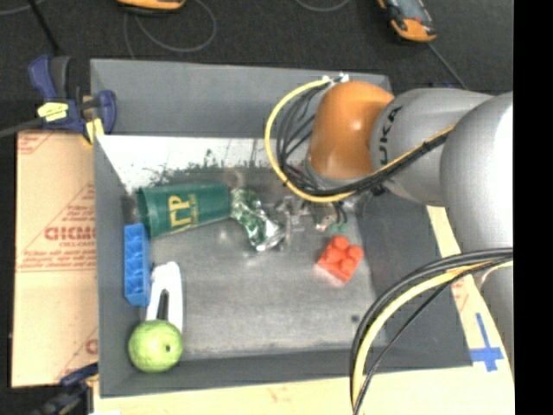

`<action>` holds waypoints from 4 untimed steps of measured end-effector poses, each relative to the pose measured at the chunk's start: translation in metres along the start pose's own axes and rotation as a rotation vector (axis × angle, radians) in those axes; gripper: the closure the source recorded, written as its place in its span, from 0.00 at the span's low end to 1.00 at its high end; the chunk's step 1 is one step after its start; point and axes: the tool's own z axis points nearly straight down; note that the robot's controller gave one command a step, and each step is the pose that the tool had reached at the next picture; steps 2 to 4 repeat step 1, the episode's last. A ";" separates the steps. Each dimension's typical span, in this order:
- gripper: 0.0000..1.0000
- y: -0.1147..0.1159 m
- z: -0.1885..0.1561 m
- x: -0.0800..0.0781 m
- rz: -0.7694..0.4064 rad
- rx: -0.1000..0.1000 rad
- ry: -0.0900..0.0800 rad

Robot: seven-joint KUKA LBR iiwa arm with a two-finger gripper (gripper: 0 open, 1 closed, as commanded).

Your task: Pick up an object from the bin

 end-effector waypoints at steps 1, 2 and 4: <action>1.00 0.000 0.000 0.000 0.001 0.000 0.000; 1.00 0.000 0.000 0.000 0.001 0.000 0.000; 1.00 0.000 0.000 0.000 0.001 0.000 0.000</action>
Offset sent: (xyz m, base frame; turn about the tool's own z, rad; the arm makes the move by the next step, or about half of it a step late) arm 0.0004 0.0007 0.0252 0.0203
